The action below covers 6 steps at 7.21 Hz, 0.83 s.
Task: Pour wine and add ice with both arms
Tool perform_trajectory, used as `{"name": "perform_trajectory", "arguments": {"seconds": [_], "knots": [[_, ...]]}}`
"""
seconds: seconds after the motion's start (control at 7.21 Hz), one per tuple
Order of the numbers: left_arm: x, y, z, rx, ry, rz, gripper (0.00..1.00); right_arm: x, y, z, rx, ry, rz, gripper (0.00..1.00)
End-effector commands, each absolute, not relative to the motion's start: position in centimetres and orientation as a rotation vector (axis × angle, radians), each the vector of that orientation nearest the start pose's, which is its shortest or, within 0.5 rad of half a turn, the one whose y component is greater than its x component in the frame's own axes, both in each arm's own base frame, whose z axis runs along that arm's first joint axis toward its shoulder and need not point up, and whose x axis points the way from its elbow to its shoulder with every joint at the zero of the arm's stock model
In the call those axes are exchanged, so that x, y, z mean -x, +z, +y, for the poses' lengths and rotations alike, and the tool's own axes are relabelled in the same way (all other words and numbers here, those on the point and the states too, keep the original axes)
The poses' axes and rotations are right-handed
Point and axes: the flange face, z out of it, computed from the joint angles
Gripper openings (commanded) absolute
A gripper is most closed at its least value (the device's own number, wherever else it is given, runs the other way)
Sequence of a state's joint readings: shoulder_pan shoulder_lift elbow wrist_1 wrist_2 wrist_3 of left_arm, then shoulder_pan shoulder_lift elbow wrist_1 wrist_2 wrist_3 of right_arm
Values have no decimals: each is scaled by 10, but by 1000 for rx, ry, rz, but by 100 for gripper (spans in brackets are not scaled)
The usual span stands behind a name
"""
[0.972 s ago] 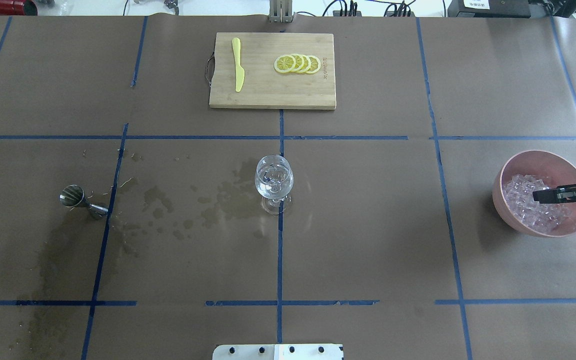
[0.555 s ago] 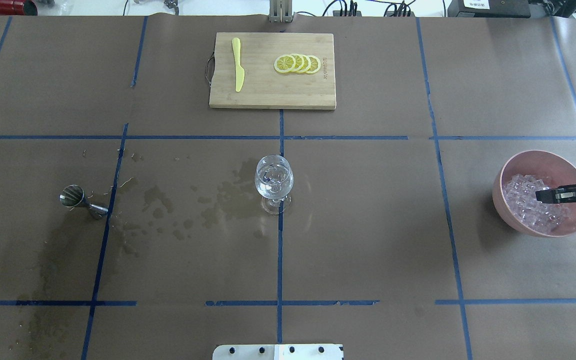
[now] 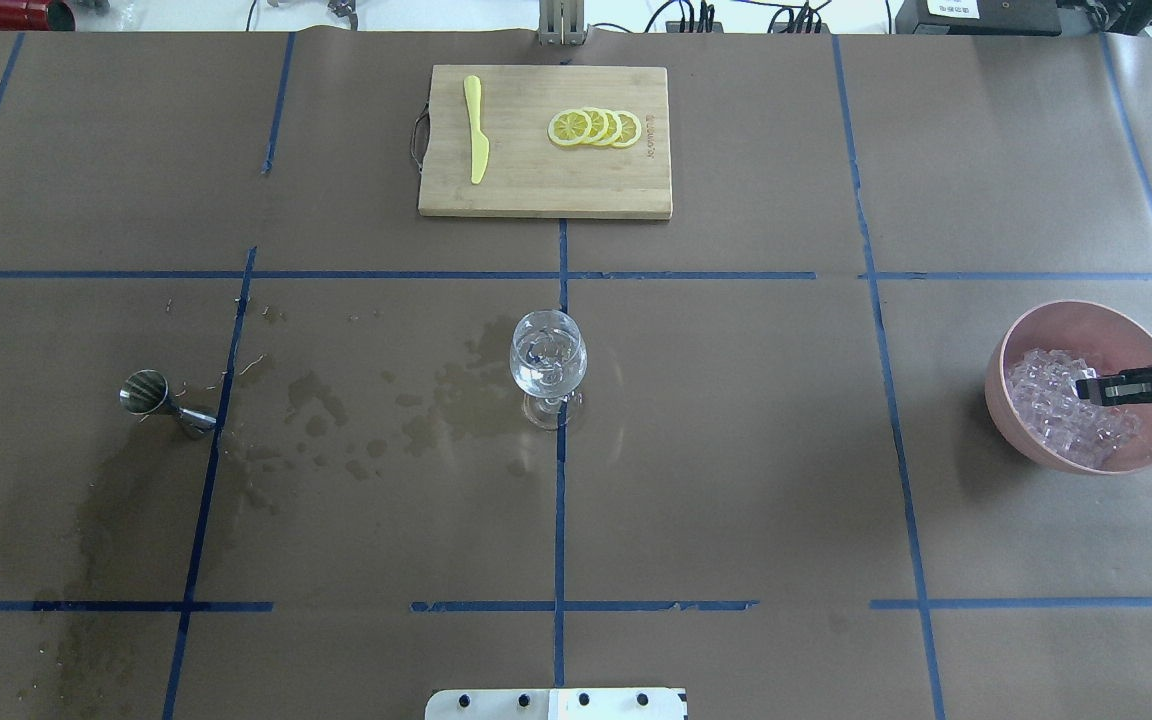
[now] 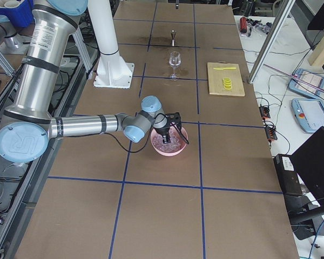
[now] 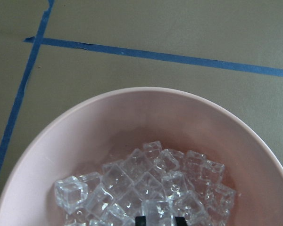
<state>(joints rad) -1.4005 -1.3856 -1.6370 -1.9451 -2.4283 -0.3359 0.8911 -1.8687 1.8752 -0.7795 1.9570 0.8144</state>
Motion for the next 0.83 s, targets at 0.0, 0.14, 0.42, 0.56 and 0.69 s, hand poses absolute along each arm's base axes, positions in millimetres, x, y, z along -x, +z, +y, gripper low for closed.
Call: {"name": "perform_trajectory", "arguments": {"seconds": [0.0, 0.14, 0.42, 0.56, 0.69], "knots": [[-15, 664, -428, -18, -46, 885, 100, 170, 519, -371, -376, -34, -848, 0], [-14, 667, -426, -13, -48, 884, 100, 161, 497, -372, -401, -29, -879, 0], [11, 668, -427, -33, -107, 879, 100, 151, 453, -380, -388, -18, -915, 0], [8, 671, -425, -24, -102, 878, 100, 159, 435, -392, -391, -16, -916, 0], [11, 678, -415, 5, -121, 871, 100, 168, 420, -403, -395, -18, -918, 0]]}}
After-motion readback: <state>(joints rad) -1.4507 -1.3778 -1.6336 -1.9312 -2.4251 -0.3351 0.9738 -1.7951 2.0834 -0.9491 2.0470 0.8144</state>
